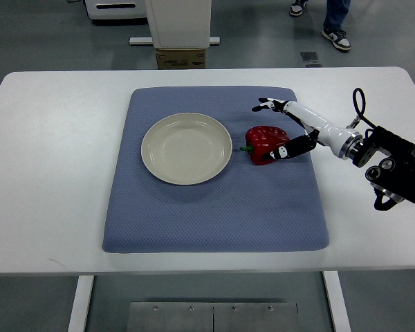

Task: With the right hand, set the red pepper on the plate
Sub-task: 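Reach the right hand over the red bell pepper and lower onto it, then close the right hand fingers around the red pepper and lift it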

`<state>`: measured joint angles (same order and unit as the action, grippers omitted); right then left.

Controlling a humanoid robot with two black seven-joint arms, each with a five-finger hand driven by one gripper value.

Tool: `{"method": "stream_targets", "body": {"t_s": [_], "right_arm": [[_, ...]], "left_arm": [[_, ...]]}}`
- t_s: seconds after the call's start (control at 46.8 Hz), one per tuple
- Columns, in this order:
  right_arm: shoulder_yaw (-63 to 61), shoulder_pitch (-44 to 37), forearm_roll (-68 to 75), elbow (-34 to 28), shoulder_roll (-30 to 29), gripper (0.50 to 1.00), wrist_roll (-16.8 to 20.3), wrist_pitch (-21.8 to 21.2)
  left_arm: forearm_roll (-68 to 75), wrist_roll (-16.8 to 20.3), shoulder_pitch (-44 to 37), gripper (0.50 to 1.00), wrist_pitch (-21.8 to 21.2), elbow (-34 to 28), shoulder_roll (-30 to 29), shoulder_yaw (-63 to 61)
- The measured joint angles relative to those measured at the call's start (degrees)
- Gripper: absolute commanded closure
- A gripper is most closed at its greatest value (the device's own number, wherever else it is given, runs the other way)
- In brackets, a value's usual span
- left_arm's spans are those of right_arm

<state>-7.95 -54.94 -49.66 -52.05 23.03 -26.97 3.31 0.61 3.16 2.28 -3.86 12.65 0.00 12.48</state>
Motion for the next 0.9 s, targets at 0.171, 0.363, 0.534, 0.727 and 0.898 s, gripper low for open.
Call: {"method": "stream_targets", "body": {"t_s": [0.171,0.363,0.534,0.727,0.898], "right_arm": [[0.05,0.01,0.01,0.89,-0.22,0.511,0.01,0.03],[1.42,-0.38,0.01,1.89,-0.92,0.511,0.22,0.05],[3.42,-0.94,0.01,3.62,-2.25,0.515,0.5,0.27],[4.35,-1.05,0.01,4.87,-3.31,0.532,0.65,0.3],[5.36,-1.06,0.01,6.77,-4.34,0.555,0.69,0.3]], "left_arm": [[0.0,0.0,0.01,0.5,0.0,0.0,0.0,0.0],[0.0,0.0,0.0,0.5,0.0,0.0,0.0,0.0],[0.0,0.0,0.0,0.5,-0.01,0.0,0.0,0.0],[0.0,0.0,0.01,0.5,0.0,0.0,0.0,0.0],[0.0,0.0,0.01,0.5,0.0,0.0,0.0,0.0]]}}
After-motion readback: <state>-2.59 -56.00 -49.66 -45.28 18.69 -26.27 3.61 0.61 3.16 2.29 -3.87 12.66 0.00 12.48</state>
